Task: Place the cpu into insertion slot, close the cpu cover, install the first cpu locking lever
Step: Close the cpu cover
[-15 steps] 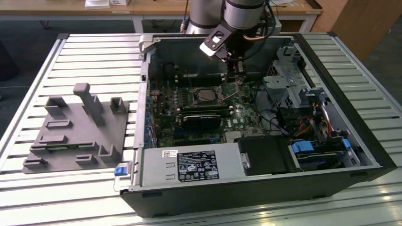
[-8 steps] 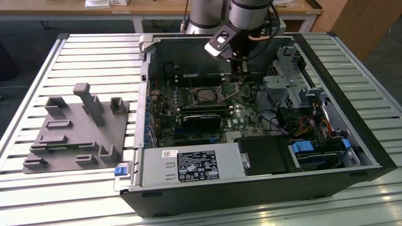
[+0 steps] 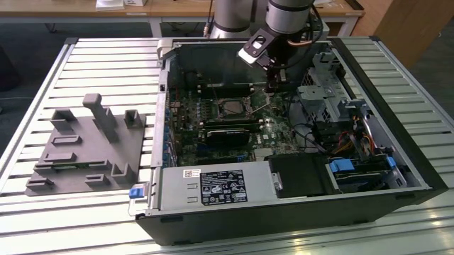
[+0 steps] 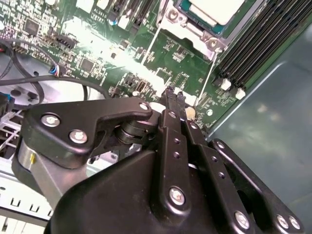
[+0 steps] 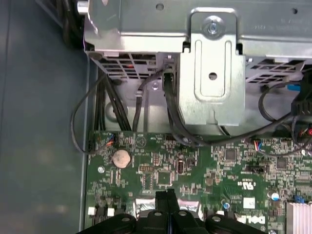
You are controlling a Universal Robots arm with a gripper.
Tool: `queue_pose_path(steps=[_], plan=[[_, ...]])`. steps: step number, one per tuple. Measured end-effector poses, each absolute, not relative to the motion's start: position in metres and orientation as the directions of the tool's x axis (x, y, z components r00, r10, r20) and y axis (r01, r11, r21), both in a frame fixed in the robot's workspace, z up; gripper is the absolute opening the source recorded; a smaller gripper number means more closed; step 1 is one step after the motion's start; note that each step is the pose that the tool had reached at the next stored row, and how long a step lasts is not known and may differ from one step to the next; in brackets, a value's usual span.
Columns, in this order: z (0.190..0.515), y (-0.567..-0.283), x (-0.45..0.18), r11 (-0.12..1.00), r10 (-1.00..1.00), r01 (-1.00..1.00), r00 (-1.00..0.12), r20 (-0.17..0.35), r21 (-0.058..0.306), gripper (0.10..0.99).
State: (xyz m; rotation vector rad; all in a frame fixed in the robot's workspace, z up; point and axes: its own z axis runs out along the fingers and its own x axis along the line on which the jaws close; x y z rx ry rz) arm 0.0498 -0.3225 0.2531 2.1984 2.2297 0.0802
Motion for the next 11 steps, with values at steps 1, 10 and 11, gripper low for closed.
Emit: queue_pose_path(steps=[1,10,11], plan=[[0.253,-0.3224,0.0507,0.013,0.999,0.999,-0.015,0.029,0.043,0.106],[0.2522,-0.3219,0.0589,0.013,0.999,0.999,-0.015,0.029,0.043,0.106],[0.2521,-0.3219,0.0598,0.013,0.999,0.999,-0.015,0.029,0.043,0.106]])
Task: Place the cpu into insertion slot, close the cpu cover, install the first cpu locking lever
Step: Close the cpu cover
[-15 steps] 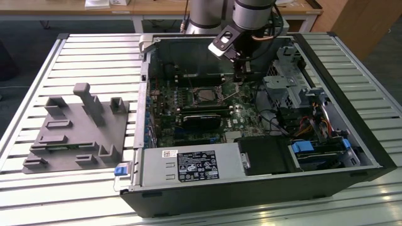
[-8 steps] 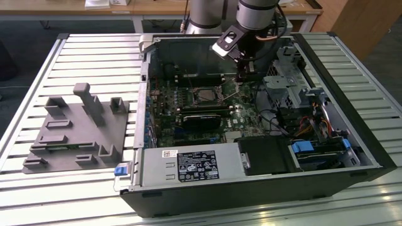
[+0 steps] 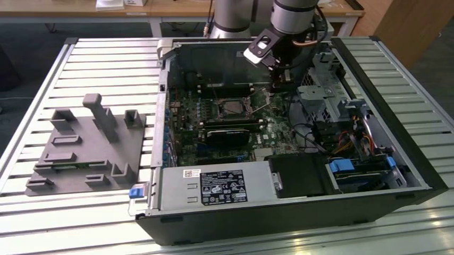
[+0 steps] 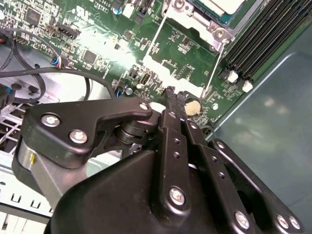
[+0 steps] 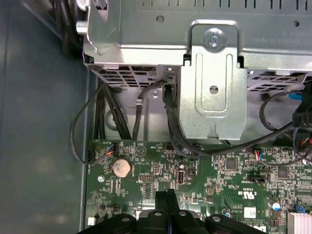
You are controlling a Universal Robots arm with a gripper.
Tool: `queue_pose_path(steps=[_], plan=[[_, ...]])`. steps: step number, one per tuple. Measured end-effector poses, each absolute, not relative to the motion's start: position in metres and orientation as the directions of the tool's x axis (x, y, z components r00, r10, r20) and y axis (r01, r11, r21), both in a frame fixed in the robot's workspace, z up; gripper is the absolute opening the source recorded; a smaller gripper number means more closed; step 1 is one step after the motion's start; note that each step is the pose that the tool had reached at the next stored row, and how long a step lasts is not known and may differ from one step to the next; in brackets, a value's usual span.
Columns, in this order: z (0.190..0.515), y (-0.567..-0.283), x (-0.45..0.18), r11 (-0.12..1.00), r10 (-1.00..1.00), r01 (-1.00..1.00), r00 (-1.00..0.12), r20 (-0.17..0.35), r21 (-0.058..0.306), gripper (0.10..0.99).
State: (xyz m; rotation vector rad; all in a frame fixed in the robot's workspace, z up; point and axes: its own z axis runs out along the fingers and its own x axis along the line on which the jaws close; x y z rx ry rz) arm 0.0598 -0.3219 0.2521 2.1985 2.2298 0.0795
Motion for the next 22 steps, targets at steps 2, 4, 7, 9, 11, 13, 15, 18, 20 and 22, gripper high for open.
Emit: queue_pose_path(steps=[2,4,7,9,11,13,15,18,20,22], plan=[[0.252,-0.322,0.062,0.013,0.999,0.999,-0.015,0.029,0.043,0.106],[0.252,-0.322,0.063,0.013,0.999,0.999,-0.015,0.029,0.042,0.106],[0.251,-0.322,0.065,0.013,0.999,0.999,-0.015,0.029,0.042,0.106],[0.25,-0.322,0.066,0.013,0.999,0.999,-0.015,0.029,0.041,0.106],[0.248,-0.322,0.067,0.013,0.999,0.999,-0.015,0.029,0.04,0.106],[0.246,-0.321,0.068,0.013,0.999,0.999,-0.015,0.029,0.039,0.106],[0.244,-0.321,0.069,0.013,0.999,0.999,-0.015,0.029,0.038,0.106],[0.241,-0.321,0.069,0.013,0.999,0.999,-0.014,0.029,0.036,0.106],[0.239,-0.321,0.069,0.013,0.999,0.999,-0.014,0.029,0.036,0.106],[0.238,-0.321,0.069,0.013,0.999,0.999,-0.014,0.029,0.036,0.106]])
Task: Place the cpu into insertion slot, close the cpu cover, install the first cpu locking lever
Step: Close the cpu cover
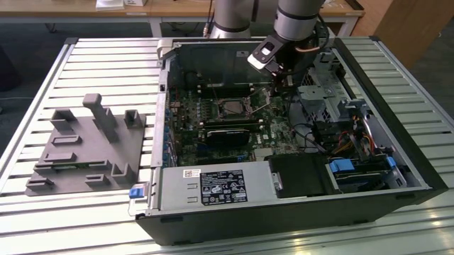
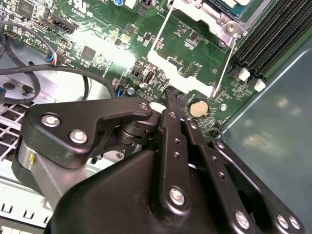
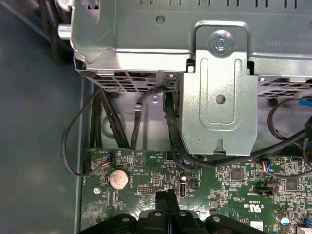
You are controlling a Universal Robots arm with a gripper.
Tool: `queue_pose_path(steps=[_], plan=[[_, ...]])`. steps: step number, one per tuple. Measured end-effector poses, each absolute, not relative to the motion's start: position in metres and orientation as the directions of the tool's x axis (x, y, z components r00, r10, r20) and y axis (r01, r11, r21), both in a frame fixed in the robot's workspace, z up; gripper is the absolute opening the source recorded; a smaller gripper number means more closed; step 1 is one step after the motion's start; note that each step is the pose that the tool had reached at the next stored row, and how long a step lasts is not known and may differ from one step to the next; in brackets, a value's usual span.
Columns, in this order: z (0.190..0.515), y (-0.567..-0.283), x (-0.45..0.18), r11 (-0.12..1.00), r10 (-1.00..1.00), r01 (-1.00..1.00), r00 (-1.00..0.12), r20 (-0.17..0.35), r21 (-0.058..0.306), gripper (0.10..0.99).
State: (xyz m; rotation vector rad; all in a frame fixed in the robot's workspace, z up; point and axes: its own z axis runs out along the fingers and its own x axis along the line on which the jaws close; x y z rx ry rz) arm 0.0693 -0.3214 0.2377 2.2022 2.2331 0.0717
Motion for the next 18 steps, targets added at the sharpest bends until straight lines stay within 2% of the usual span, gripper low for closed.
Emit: queue_pose_path(steps=[18], plan=[[0.24,-0.321,0.035,0.013,0.999,0.999,-0.015,0.033,0.036,0.106]])
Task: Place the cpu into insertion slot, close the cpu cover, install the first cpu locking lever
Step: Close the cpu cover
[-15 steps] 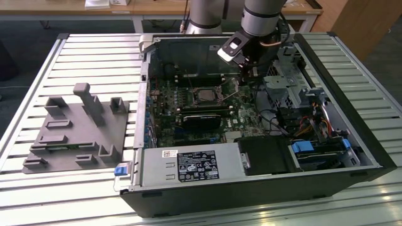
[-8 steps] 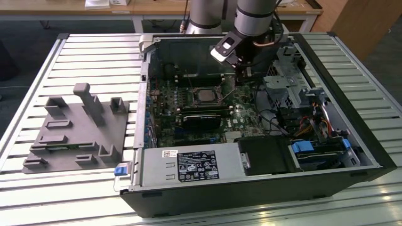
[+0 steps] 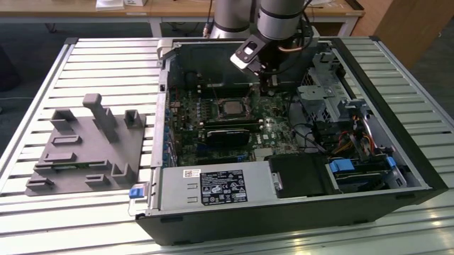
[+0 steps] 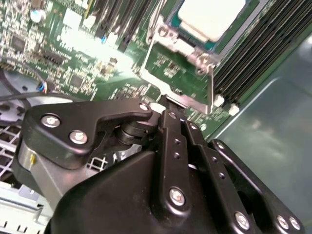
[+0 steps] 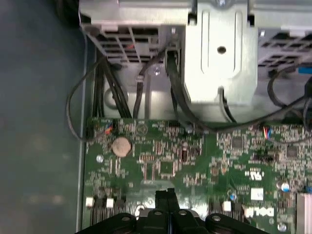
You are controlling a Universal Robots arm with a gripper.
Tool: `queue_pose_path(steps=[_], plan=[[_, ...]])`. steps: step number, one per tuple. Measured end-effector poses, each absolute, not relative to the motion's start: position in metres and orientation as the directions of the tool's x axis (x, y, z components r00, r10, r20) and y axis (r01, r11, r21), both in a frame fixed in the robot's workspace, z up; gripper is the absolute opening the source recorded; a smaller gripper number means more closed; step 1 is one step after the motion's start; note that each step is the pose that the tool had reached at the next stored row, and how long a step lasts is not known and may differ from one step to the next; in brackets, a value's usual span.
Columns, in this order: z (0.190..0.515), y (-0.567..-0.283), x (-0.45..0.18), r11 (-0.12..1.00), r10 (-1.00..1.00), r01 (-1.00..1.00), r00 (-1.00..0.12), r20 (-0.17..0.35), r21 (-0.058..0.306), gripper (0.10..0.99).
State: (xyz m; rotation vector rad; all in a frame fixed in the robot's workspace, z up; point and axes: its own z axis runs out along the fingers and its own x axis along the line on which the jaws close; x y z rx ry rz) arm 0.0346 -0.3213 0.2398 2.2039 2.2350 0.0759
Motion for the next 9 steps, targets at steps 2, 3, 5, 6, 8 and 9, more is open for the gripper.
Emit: queue_pose_path(steps=[2,3,5,6,8,9], plan=[[0.24,-0.321,0.03,0.013,0.999,0.999,-0.014,0.033,0.036,0.106],[0.24,-0.321,0.028,0.013,0.999,0.999,-0.014,0.033,0.036,0.106],[0.24,-0.321,0.022,0.013,0.999,0.999,-0.014,0.033,0.036,0.106],[0.24,-0.321,0.02,0.013,0.999,0.999,-0.014,0.033,0.036,0.106],[0.24,-0.321,0.016,0.013,0.999,0.999,-0.014,0.033,0.036,0.106],[0.24,-0.321,0.014,0.013,0.999,0.999,-0.015,0.033,0.036,0.106]])
